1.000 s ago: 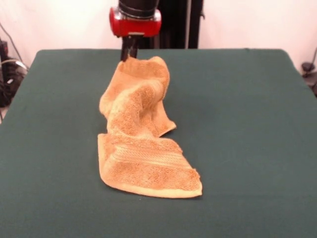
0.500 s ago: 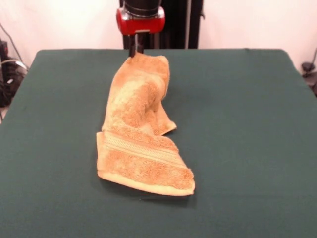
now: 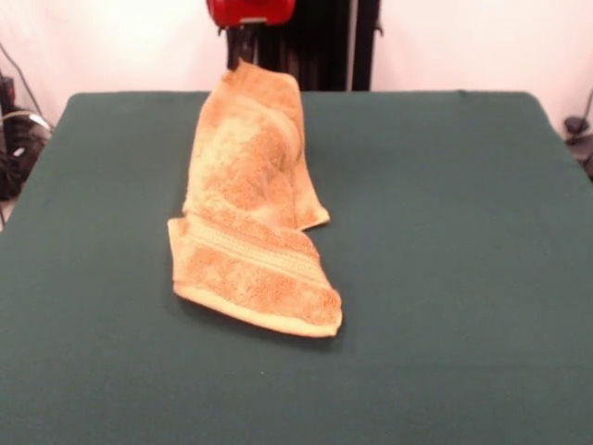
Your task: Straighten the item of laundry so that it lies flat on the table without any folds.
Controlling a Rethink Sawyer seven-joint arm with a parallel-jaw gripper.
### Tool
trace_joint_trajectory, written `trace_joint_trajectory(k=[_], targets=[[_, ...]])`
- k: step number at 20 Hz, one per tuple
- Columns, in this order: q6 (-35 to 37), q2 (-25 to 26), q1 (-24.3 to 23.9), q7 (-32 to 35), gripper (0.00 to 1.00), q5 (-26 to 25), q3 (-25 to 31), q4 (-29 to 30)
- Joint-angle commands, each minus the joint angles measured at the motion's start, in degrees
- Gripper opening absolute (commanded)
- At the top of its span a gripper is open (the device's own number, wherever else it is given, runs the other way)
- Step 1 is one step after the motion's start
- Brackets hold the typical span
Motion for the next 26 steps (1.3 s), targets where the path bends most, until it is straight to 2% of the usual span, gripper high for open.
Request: trace_joint_trajectory(k=[1,5,8,13,16,19,22,26], targets=[[-3.49,1.99,2.37,-0.92,0.00,-9.67,0.36,7.70],[-7.95,5.86,3.58,3.80,0.00,-16.45,-2.94,6.77],[-11.23,10.19,6.80,8.83,0.00,-20.21,-6.01,4.63],[-17.05,16.72,12.72,14.60,0.00,-23.66,-12.35,1.09],[-23.78,21.73,17.38,17.30,0.00,-24.81,-18.41,-1.10],[-32.61,28.48,22.39,17.69,0.00,-22.12,-25.31,-3.29],[-44.15,37.62,26.55,14.50,0.00,-14.65,-31.91,-4.43],[-53.33,46.51,28.73,10.20,0.00,-6.04,-35.84,-5.09]])
